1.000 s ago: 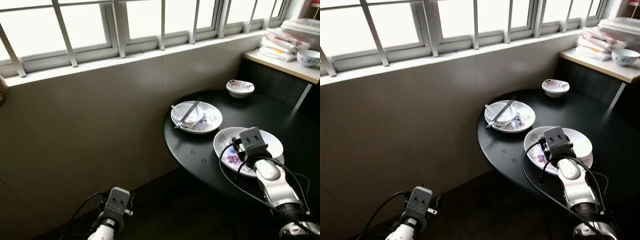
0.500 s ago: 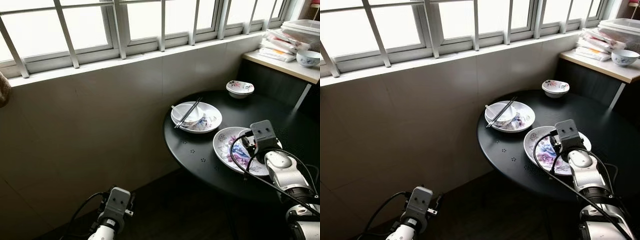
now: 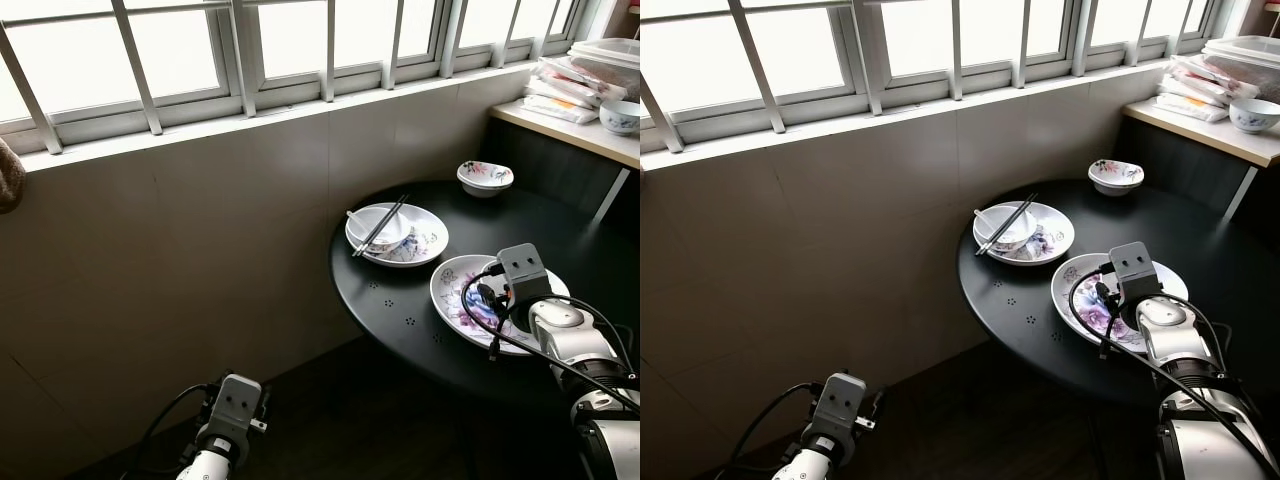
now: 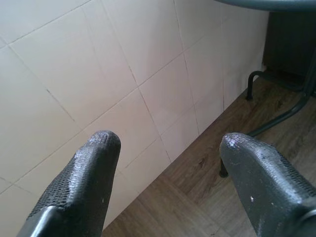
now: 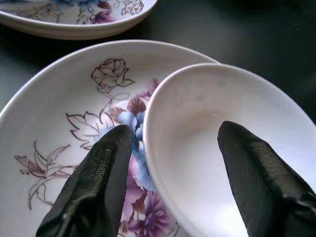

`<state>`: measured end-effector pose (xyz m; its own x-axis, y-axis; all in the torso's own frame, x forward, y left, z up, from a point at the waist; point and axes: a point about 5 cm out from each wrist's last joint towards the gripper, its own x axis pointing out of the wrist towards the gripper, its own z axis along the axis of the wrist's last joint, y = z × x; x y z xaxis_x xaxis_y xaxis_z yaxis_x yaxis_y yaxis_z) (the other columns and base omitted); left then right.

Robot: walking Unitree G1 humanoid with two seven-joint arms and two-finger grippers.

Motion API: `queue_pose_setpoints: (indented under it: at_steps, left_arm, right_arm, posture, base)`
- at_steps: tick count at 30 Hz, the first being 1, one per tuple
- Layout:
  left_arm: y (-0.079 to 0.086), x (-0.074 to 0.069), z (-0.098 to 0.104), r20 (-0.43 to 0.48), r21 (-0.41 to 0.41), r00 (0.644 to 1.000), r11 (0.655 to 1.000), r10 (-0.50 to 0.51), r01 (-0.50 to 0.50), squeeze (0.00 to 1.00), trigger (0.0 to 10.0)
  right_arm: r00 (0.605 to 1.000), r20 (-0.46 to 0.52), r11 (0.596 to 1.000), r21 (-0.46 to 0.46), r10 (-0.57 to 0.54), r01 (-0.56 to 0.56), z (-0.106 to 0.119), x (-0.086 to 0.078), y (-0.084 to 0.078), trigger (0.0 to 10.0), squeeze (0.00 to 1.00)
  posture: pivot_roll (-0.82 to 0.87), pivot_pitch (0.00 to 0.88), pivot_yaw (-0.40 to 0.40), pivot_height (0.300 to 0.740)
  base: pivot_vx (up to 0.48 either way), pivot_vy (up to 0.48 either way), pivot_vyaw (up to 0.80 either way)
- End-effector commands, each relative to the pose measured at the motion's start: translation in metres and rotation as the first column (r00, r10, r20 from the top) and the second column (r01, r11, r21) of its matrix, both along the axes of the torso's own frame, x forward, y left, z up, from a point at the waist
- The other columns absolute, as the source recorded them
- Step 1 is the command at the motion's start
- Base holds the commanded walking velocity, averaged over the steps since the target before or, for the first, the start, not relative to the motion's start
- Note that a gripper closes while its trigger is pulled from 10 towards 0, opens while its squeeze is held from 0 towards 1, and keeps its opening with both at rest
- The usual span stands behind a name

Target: Kitchen organization

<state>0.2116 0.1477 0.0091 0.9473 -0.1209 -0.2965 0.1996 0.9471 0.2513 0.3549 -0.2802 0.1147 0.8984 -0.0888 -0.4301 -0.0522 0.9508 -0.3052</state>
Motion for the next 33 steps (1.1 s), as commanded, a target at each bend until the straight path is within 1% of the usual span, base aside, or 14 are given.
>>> queue_pose_setpoints:
  at_steps: [1, 5, 14, 15, 16, 17, 18, 19, 24, 26, 29, 30, 33]
  left_arm:
    - [0.000, 0.001, -0.001, -0.007, -0.003, 1.000, 1.000, 0.002, -0.002, 0.00, 10.0]
    - [0.000, 0.001, -0.001, -0.007, -0.004, 1.000, 1.000, 0.002, -0.002, 0.00, 10.0]
    - [-0.001, 0.001, -0.001, -0.007, -0.007, 1.000, 1.000, 0.001, -0.001, 0.00, 10.0]
    - [-0.001, 0.001, -0.001, -0.007, -0.007, 1.000, 1.000, 0.001, -0.001, 0.00, 10.0]
    - [-0.001, 0.001, -0.001, -0.007, -0.007, 1.000, 1.000, 0.001, -0.001, 0.00, 10.0]
    - [-0.001, 0.000, -0.001, -0.007, -0.008, 1.000, 1.000, 0.001, -0.001, 0.00, 10.0]
    - [-0.001, 0.000, -0.001, -0.007, -0.008, 1.000, 1.000, 0.001, -0.001, 0.00, 10.0]
    - [-0.001, 0.000, -0.001, -0.008, -0.009, 1.000, 1.000, 0.001, -0.001, 0.00, 10.0]
    - [-0.002, 0.000, -0.001, -0.009, -0.013, 1.000, 1.000, 0.001, -0.001, 0.00, 10.0]
    - [-0.002, 0.000, -0.001, -0.010, -0.014, 1.000, 1.000, 0.001, -0.001, 0.00, 10.0]
    - [-0.002, -0.001, -0.001, -0.011, -0.015, 1.000, 1.000, 0.001, -0.001, 0.00, 10.0]
    - [-0.002, -0.001, -0.002, -0.011, -0.016, 1.000, 1.000, 0.001, -0.001, 0.00, 10.0]
    - [-0.002, -0.001, -0.002, -0.013, -0.017, 1.000, 1.000, 0.002, -0.002, 0.00, 10.0]
  right_arm:
    - [0.998, -0.047, 0.999, 0.026, -0.033, 0.034, -0.002, -0.003, -0.008, 10.0, 0.00]
    - [0.993, -0.095, 0.996, 0.048, -0.066, 0.071, -0.009, -0.007, -0.012, 10.0, 0.00]
    - [0.989, -0.126, 0.997, 0.014, -0.079, 0.081, -0.012, -0.008, -0.013, 10.0, 0.00]
    - [0.989, -0.126, 0.996, 0.014, -0.080, 0.083, -0.012, -0.008, -0.013, 9.3, 0.00]
    - [0.989, -0.117, 0.996, 0.024, -0.087, 0.090, -0.010, -0.008, -0.014, 4.4, 0.00]
    - [0.989, -0.113, 0.995, 0.024, -0.094, 0.097, -0.010, -0.008, -0.015, 0.2, 0.00]
    - [0.989, -0.113, 0.995, 0.024, -0.094, 0.097, -0.010, -0.008, -0.015, 0.2, 0.00]
    - [0.990, -0.102, 0.995, 0.026, -0.096, 0.099, -0.008, -0.007, -0.015, 0.0, 0.00]
    - [0.991, -0.102, 0.996, 0.017, -0.089, 0.091, -0.009, -0.007, -0.015, 0.0, 0.00]
    - [0.992, -0.105, 0.997, -0.019, -0.076, 0.074, -0.010, -0.008, -0.015, 0.0, 0.00]
    - [0.993, -0.105, 0.997, -0.047, -0.062, 0.057, -0.011, -0.008, -0.014, 0.0, 0.00]
    - [0.994, -0.099, 0.996, -0.083, -0.050, 0.042, -0.010, -0.007, -0.013, 0.0, 0.00]
    - [0.997, -0.070, 0.989, -0.146, -0.034, 0.023, -0.007, -0.005, -0.012, 0.0, 0.00]
  posture:
    - [-0.03, 0.000, 0.001, 0.740]
    - [-0.03, 0.000, 0.002, 0.740]
    - [-0.02, 0.000, 0.003, 0.740]
    - [-0.02, 0.000, 0.003, 0.740]
    - [-0.02, 0.000, 0.002, 0.740]
    - [-0.02, 0.000, 0.001, 0.740]
    - [-0.02, 0.000, 0.001, 0.740]
    - [-0.02, 0.000, 0.001, 0.740]
    - [-0.02, 0.000, 0.000, 0.740]
    - [-0.02, 0.000, -0.001, 0.740]
    - [-0.02, 0.000, -0.002, 0.740]
    - [-0.02, 0.000, -0.001, 0.740]
    - [-0.02, 0.000, -0.002, 0.740]
  base:
    - [0.000, 0.000, 0.00]
    - [0.000, 0.000, 0.00]
    - [0.000, 0.000, 0.00]
    - [0.000, 0.000, 0.00]
    - [0.000, 0.000, 0.00]
    - [0.000, 0.000, 0.00]
    - [0.000, 0.000, 0.00]
    - [0.000, 0.000, 0.00]
    - [0.000, 0.000, 0.00]
    - [0.000, 0.000, 0.00]
    - [0.000, 0.000, 0.00]
    - [0.000, 0.000, 0.00]
    - [0.000, 0.000, 0.00]
